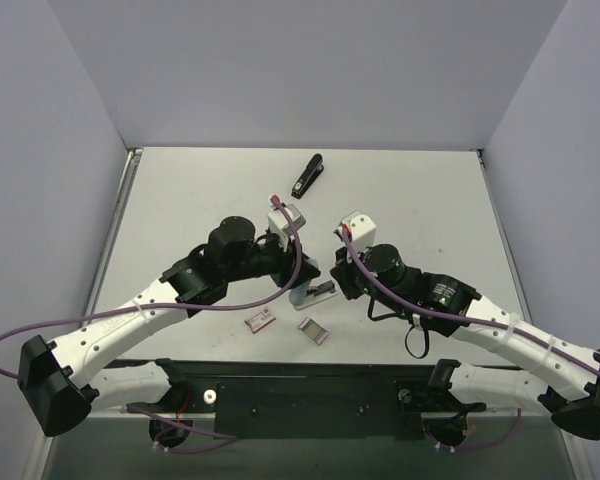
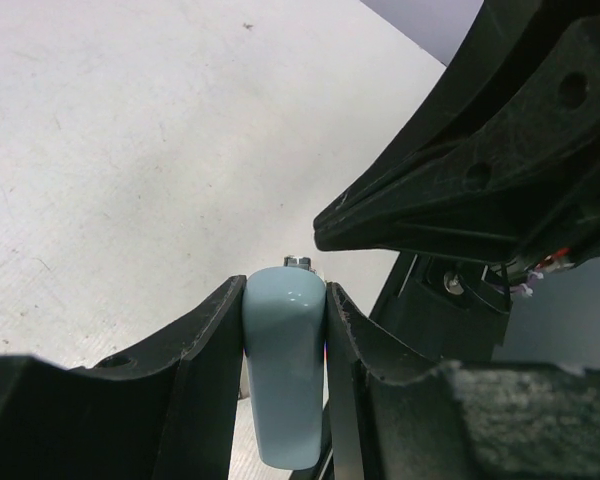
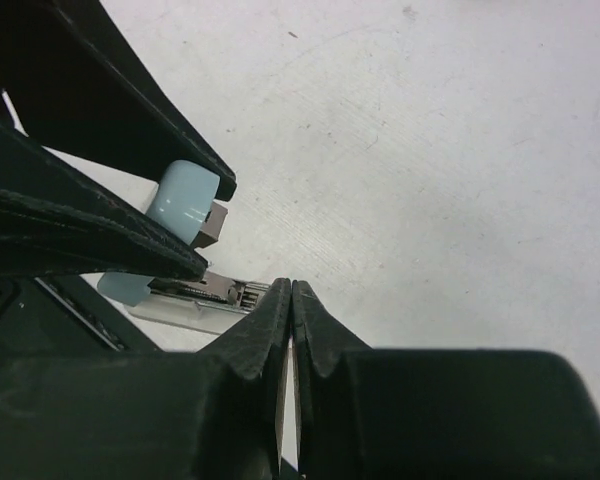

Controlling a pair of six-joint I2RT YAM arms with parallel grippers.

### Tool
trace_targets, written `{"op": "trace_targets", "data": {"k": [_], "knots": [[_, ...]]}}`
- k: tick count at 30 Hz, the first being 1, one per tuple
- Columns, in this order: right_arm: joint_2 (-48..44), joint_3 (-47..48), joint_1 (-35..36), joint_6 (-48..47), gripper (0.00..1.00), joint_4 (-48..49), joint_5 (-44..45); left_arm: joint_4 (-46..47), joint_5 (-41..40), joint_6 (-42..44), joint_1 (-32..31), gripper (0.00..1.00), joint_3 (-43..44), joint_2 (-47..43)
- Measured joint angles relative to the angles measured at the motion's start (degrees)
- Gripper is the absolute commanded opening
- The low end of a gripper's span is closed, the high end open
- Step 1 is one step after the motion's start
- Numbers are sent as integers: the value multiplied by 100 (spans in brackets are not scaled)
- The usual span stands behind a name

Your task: Unload the staples from the stapler

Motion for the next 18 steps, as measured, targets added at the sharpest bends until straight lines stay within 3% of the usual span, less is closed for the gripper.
{"op": "trace_targets", "data": {"k": [18], "knots": [[562,-1558,-745,234,0,2522,-111,258,-538,-367,28,0,92,748]]}}
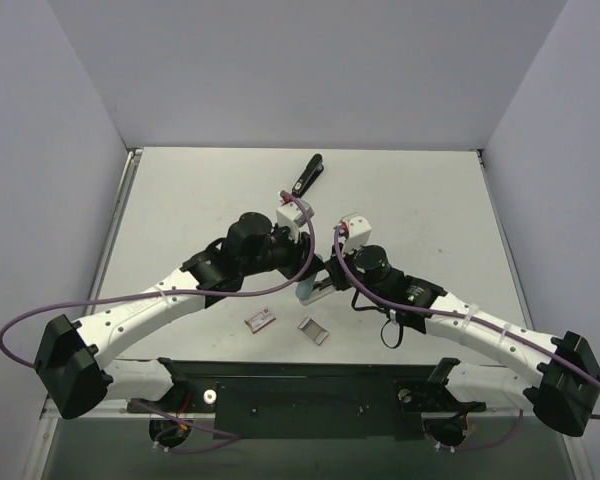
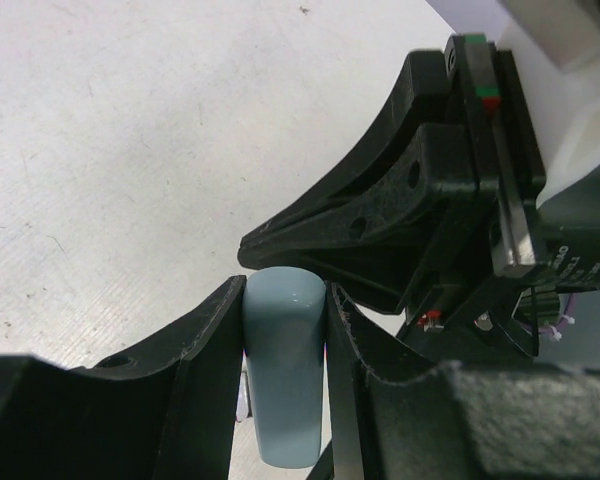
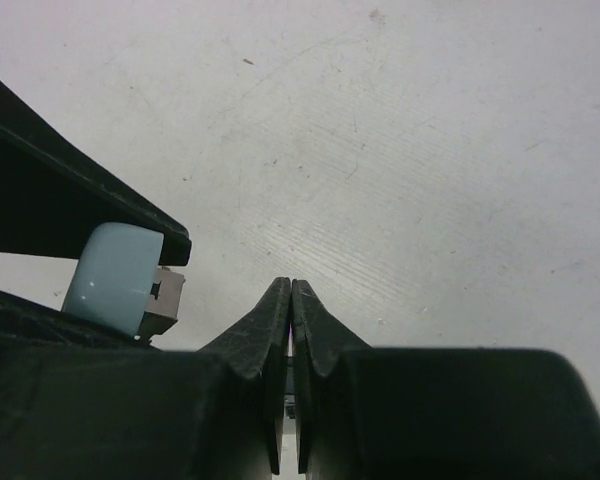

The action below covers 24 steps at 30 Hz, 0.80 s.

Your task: Unload the staples from the stapler

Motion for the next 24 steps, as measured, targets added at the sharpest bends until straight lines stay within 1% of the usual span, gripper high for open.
{"op": "trace_targets", "data": {"k": [12,24], "knots": [[103,-968,-44,426,0,1338,-264,232,-518,-323,101,0,66,251],[538,-1025,-81,651,0,1993,-442,647,-1137,-610,240,0,66,616]]}}
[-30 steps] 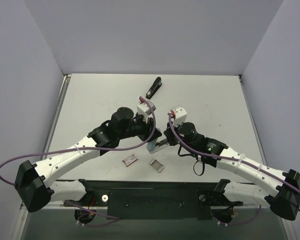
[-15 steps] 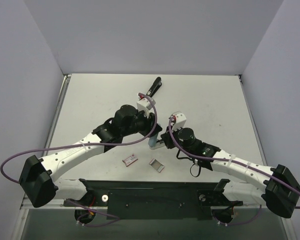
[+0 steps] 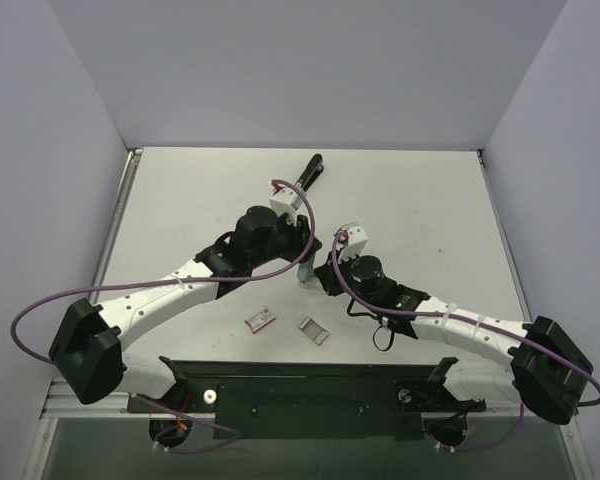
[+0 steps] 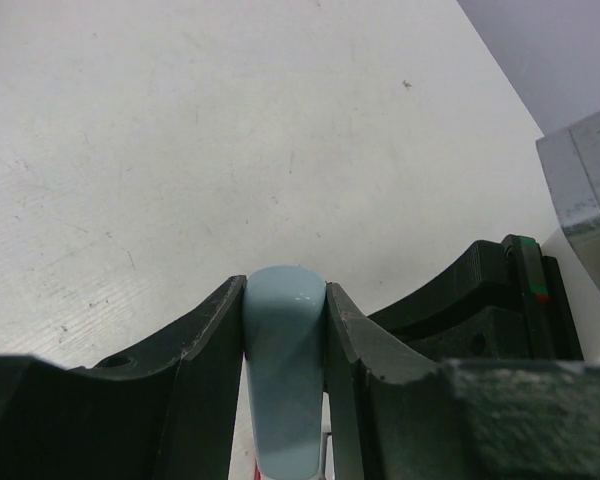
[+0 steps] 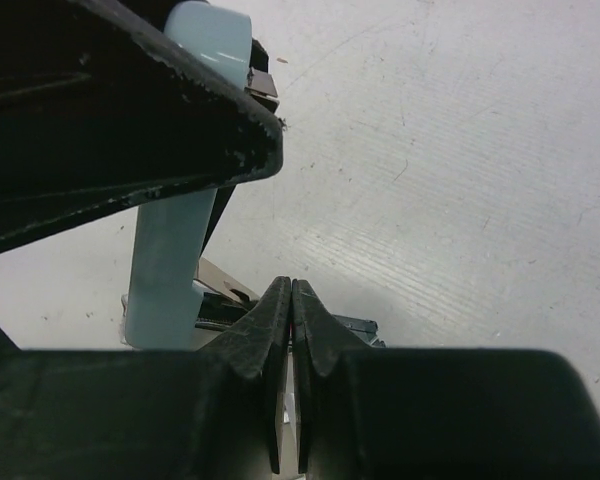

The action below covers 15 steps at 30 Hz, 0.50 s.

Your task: Unload the staples from the stapler

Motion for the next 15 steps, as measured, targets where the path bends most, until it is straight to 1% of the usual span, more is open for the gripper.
{"op": "trace_targets", "data": {"k": [9,15], "knots": [[490,0,-76,190,0,492,-170,85,-177,-155,179,0,13,306],[813,0,-179,385,0,1001,-334,76,-278,-138,260,0,262,629]]}}
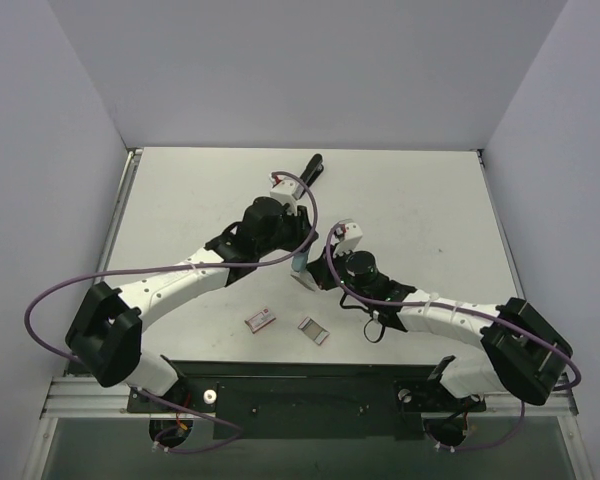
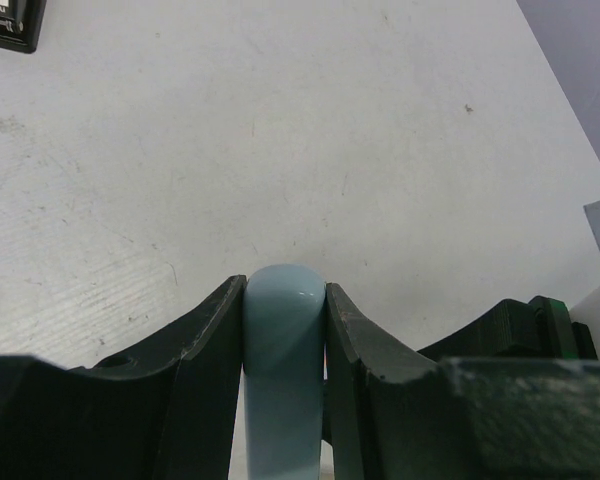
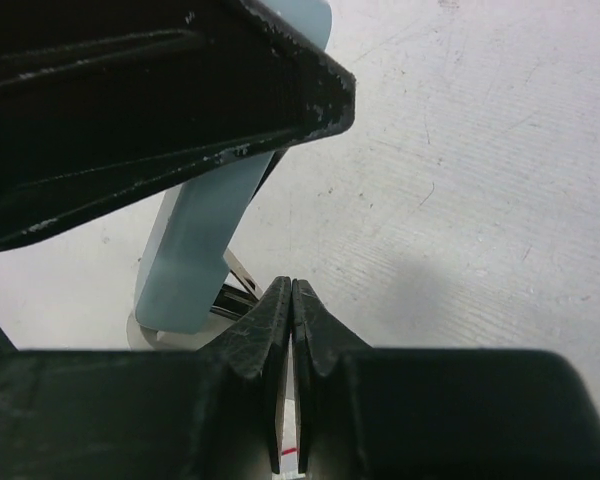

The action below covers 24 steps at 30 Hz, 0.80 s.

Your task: Unload the staples from the stapler

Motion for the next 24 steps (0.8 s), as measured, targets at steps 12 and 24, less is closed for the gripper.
{"op": "trace_targets", "data": {"k": [12,24], "knots": [[643,13,-173,291,0,667,-531,-13,-85,125,98,0,472,461],[647,116,-227,286,0,706,-872,52,-85,129,111,0,579,673]]}}
